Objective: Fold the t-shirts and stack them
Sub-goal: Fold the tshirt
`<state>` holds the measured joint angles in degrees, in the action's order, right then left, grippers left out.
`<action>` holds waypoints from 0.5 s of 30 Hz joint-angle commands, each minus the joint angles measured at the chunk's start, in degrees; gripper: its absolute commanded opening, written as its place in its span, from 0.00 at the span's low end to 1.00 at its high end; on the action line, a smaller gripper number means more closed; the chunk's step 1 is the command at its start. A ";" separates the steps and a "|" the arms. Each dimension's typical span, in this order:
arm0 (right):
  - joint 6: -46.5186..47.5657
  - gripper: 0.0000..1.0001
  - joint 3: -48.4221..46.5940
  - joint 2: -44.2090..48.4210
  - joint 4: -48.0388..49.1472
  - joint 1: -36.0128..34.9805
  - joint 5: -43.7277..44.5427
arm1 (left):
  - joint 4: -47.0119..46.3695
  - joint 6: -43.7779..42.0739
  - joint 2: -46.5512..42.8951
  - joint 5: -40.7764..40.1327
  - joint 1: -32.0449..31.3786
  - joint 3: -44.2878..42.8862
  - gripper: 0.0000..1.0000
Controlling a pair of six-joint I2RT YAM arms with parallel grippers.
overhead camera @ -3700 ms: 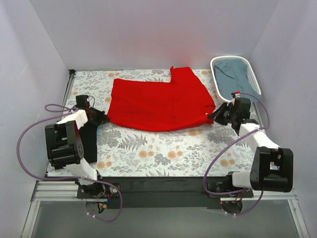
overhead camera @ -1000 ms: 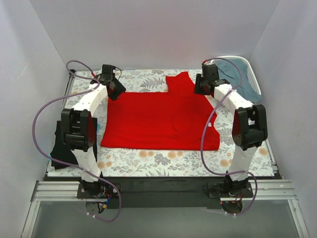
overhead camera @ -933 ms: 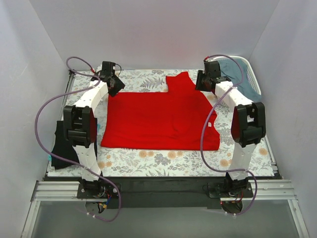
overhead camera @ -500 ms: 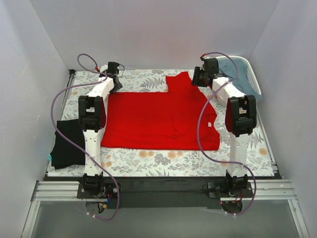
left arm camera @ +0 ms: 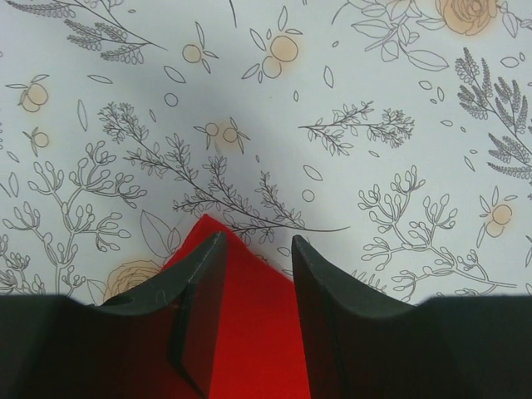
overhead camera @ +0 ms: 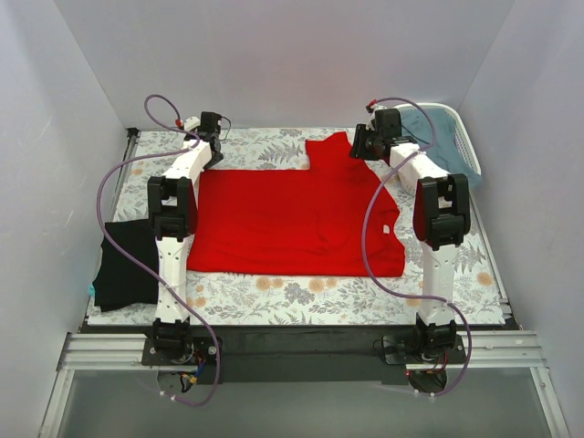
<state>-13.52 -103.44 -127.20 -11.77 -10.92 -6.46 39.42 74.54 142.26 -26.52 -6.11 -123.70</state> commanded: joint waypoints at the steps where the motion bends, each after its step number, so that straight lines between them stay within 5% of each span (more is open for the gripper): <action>1: 0.25 0.46 -2.56 0.02 2.72 0.55 -1.45 | 0.75 -0.28 -4.27 -4.58 -0.04 0.30 0.36; 15: -0.90 0.49 -4.66 -1.74 2.98 2.83 -5.14 | 4.35 0.25 0.83 -4.68 -0.48 -2.33 0.36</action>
<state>-13.96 -104.60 -127.83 -11.38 -8.60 -9.45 42.59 74.54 142.32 -28.99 -6.31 -123.83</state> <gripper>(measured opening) 0.475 0.360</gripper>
